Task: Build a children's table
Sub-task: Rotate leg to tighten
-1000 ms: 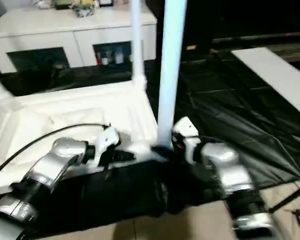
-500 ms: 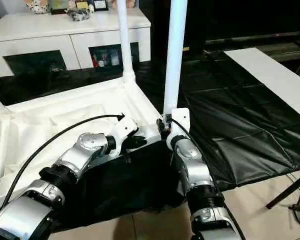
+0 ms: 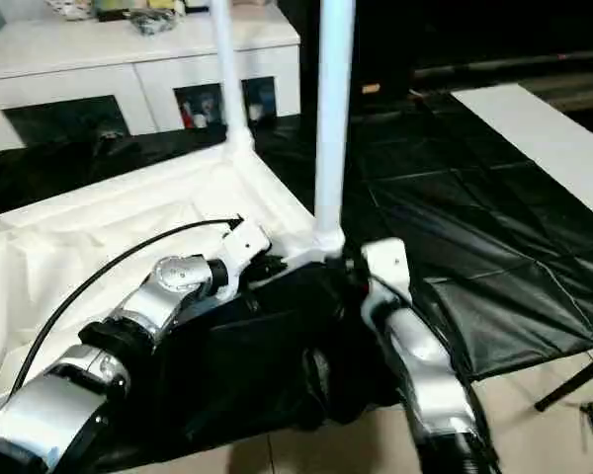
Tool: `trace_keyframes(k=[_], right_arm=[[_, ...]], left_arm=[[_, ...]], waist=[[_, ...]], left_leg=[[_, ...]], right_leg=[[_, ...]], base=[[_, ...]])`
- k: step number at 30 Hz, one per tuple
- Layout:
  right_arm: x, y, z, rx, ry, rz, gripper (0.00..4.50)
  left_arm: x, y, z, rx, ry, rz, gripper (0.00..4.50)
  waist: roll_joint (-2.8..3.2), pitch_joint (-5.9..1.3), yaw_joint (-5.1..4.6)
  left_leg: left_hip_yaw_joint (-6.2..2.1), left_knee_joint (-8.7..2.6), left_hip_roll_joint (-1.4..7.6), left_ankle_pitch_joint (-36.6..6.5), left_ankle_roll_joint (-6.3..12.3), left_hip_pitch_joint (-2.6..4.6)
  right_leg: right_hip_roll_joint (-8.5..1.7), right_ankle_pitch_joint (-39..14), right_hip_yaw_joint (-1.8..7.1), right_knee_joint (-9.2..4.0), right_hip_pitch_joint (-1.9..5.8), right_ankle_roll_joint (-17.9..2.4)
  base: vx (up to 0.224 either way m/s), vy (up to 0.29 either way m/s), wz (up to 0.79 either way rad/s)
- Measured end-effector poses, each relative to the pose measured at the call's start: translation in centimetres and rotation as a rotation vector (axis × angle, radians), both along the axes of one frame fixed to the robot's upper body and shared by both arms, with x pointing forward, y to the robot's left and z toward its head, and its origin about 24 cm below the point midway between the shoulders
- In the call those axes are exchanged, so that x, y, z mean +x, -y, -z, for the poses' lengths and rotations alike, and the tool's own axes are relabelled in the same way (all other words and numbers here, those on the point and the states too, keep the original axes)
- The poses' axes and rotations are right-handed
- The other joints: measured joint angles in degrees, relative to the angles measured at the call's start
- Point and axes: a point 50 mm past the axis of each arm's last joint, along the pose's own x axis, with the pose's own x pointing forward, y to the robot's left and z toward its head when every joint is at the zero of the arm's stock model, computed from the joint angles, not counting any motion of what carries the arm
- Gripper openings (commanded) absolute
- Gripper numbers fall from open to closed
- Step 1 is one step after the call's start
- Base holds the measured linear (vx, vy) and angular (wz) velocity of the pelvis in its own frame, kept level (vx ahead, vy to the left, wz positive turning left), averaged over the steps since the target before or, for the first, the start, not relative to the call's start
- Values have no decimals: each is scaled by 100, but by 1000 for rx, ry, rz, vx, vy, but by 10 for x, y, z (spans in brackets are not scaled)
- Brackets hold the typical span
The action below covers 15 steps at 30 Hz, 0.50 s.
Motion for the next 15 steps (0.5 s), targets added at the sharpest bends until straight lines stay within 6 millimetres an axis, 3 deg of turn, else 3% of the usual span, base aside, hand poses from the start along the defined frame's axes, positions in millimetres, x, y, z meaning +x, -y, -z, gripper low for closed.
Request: trace_keyframes(k=[3,8,15], right_arm=[[-4,-4,4,-27,-19,-50,359],[-7,-16,2,-42,-15,-146,359],[-5,-23,-2,-32,-16,-224,359]], left_arm=[[0,-3,-4,-102,-19,-8,55],[-5,-10,-31,-241,34,61,100],[-47,-46,-18,-208,-186,190,157]], waist=[[-7,7,11],[-25,9,34],[-87,42,29]], left_leg=[[1,5,0,5,8,-29],[3,35,4,4,33,-78],[8,61,10,2,23,-69]], right_leg=[[0,-2,-1,0,-27,0],[-3,-4,-1,18,-62,-4],[-3,-19,10,88,-83,-7]], base=[[0,0,0],[0,0,0],[0,0,0]])
